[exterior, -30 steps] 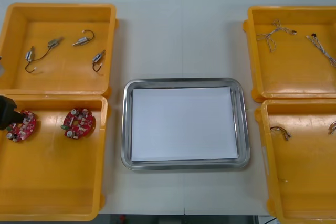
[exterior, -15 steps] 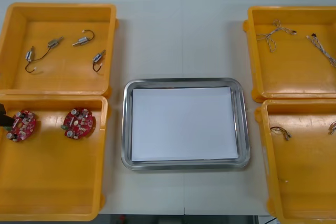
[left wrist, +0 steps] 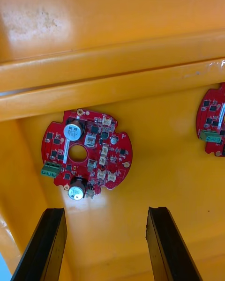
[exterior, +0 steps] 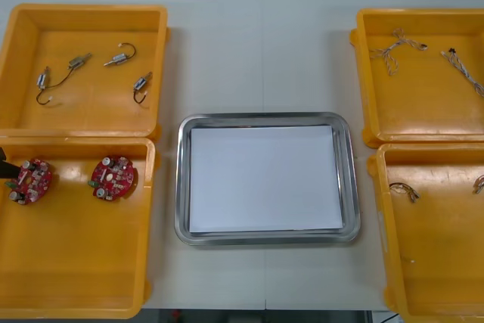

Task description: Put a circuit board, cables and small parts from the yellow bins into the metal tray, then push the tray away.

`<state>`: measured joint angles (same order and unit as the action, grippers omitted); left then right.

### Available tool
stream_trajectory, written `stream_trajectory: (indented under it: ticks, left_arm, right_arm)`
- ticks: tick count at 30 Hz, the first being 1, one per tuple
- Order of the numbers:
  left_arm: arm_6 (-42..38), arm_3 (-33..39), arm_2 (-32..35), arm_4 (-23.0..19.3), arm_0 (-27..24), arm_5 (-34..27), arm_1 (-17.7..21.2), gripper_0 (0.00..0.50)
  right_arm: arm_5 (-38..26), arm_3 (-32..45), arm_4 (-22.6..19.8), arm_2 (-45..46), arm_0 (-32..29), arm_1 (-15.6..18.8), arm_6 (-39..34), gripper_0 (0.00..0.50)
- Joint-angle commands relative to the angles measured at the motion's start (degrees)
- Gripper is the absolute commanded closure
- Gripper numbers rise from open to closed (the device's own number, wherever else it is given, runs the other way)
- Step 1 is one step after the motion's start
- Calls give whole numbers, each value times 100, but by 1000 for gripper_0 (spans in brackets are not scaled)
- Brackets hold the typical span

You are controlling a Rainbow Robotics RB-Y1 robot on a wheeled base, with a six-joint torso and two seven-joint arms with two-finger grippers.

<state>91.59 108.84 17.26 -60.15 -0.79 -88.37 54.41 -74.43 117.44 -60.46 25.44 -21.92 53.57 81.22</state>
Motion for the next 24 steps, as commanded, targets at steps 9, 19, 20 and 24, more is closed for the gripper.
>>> stream_trajectory:
  ticks: [9, 19, 20, 24]
  left_arm:
    - [1010, -188, -293, -76, 123, 356, 395, 0]
    - [958, -373, -513, -23, 132, 479, 395, 0]
    - [958, -390, -513, -23, 123, 487, 395, 0]
    - [949, -478, -601, 4, 123, 549, 395, 0]
  right_arm:
    - [693, -414, -388, -189, -576, 725, 711, 0]
    - [1572, -995, -370, -663, -752, 734, 808, 0]
    - [1589, -1021, -370, -681, -752, 734, 808, 0]
    - [1615, -1179, -361, -751, -752, 734, 817, 0]
